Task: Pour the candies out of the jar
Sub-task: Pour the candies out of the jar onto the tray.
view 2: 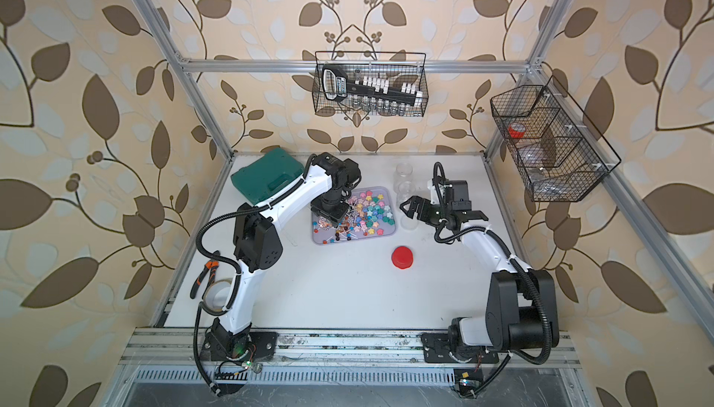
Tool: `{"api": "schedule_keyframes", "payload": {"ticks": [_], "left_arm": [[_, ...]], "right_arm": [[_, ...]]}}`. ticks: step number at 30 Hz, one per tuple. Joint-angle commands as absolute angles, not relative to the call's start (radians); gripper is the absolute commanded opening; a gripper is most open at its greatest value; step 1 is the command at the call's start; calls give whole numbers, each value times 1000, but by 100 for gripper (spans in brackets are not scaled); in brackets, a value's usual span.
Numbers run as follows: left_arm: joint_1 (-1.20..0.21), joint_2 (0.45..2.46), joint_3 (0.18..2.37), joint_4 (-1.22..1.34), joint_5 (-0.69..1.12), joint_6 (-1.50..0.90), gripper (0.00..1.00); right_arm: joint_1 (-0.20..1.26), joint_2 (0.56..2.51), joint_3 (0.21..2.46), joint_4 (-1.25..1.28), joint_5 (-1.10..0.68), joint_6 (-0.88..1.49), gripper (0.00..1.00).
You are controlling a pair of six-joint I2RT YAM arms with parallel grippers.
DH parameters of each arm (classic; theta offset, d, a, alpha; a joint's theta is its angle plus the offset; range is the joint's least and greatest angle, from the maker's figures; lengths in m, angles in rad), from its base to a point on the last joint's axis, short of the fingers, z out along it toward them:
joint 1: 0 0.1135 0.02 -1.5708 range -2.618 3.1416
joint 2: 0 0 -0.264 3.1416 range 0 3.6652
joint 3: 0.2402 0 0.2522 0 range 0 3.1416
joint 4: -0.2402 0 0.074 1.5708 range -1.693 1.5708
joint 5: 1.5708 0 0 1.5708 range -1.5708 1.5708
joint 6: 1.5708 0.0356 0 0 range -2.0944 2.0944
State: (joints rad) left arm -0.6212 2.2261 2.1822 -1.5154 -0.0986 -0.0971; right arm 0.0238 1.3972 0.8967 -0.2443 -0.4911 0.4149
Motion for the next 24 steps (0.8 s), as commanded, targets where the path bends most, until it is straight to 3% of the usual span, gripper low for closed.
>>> {"api": "schedule_keyframes", "payload": {"ticks": [1,18,24], "left_arm": [[-624,2218,2220,-1638,-80,-123,30],[-624,2166,2194,-1552,-18,-132,31],[-623,2170,2176,-1603,-119,-141,31]], "right_arm": [[25,1413,878,-231,-508,404,99],[23,1430,885,-229,-534,396,99],[24,1433,882,-217,-556,399,99]]}}
